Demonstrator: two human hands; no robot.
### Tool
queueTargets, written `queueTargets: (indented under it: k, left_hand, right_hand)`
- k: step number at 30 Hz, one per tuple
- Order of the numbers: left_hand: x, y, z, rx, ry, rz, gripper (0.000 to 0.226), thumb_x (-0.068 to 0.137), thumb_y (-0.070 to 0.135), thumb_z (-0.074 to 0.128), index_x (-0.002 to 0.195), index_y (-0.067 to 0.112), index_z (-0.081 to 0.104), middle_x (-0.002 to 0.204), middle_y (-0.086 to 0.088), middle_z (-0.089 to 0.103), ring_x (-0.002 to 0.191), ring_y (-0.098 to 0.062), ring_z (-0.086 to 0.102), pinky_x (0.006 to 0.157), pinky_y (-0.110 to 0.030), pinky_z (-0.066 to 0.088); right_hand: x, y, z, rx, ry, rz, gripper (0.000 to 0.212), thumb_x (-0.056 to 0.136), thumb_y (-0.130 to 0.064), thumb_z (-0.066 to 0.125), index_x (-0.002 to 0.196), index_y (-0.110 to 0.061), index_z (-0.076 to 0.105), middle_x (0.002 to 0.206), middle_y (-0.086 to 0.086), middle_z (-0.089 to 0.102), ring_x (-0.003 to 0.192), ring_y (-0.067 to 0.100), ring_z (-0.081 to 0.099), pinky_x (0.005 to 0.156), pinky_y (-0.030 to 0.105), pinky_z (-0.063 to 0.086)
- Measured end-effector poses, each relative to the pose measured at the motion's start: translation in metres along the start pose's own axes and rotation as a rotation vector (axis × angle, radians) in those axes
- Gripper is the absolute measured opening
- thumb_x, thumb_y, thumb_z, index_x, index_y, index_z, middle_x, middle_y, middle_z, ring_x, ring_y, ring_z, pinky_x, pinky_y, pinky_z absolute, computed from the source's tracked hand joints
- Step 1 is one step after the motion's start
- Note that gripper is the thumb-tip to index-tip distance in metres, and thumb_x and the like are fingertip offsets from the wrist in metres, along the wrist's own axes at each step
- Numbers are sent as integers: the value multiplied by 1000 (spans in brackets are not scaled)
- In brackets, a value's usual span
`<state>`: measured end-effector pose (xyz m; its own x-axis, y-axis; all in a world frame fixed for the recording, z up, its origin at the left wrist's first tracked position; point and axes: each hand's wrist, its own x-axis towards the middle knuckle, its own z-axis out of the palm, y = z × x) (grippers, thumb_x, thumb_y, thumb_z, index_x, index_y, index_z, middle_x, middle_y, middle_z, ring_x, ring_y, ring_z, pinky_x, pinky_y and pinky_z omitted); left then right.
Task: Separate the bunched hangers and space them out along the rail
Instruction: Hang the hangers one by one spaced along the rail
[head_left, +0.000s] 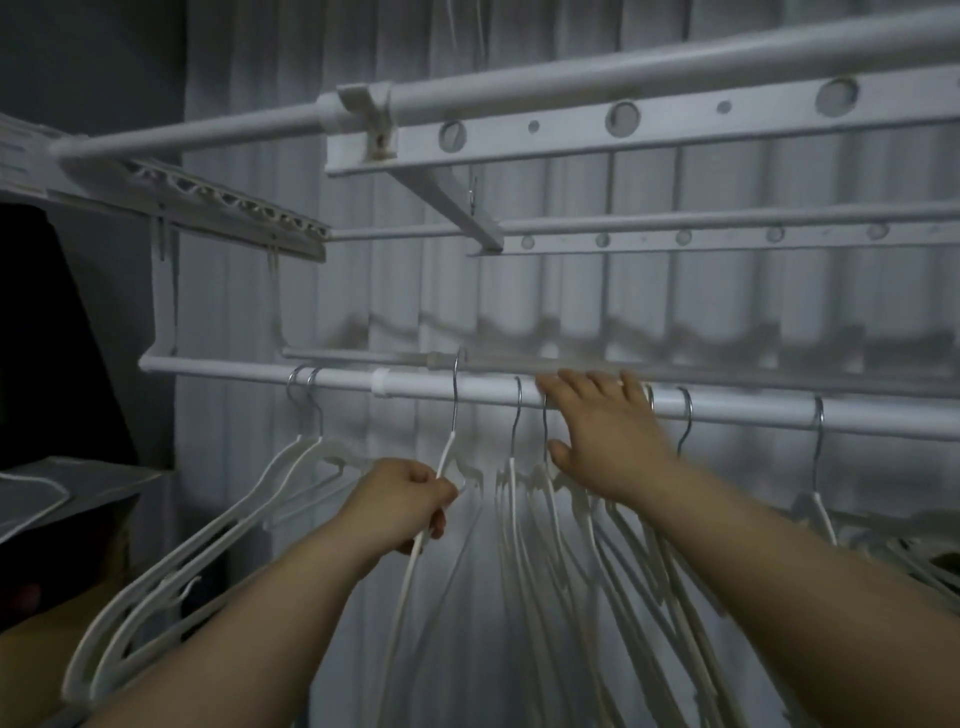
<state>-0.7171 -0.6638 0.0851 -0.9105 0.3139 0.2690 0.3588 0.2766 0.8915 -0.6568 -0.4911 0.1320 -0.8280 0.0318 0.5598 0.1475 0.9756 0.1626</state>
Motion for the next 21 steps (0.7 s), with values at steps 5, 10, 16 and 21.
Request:
queueTargets:
  k: [5, 10, 16, 21]
  left_hand:
    - [13, -2, 2, 9, -73, -38, 23, 87, 14, 55, 64, 10, 54, 35, 6, 54, 53, -14, 55, 50, -20, 44]
    - [14, -6, 1, 133, -299, -55, 28, 91, 40, 46, 81, 17, 57, 73, 4, 61, 60, -7, 59, 45, -16, 46]
    - [16, -20, -33, 516, -272, 120, 50, 83, 61, 42, 109, 22, 58, 89, 8, 55, 75, -11, 58, 65, -26, 50]
    - [10, -26, -91, 364, -3, 336, 24, 79, 52, 54, 60, 39, 57, 69, 18, 60, 70, -5, 58, 75, -25, 48]
  right_hand:
    - [0, 0, -2, -3, 13, 2, 64, 90, -35, 46, 145, -23, 14, 152, -2, 20, 139, 20, 21, 116, 40, 8]
    - [-4, -5, -6, -38, 12, 40, 63, 88, -36, 48, 143, -23, 20, 150, 0, 25, 137, 21, 24, 114, 37, 12]
    - [6, -29, -4, 17, 150, 70, 60, 83, -29, 61, 136, -14, 40, 148, 11, 33, 139, 28, 24, 116, 45, 7]
    - [32, -73, -1, 31, 100, 17, 62, 87, -34, 54, 141, -17, 30, 150, 5, 29, 139, 22, 23, 115, 38, 7]
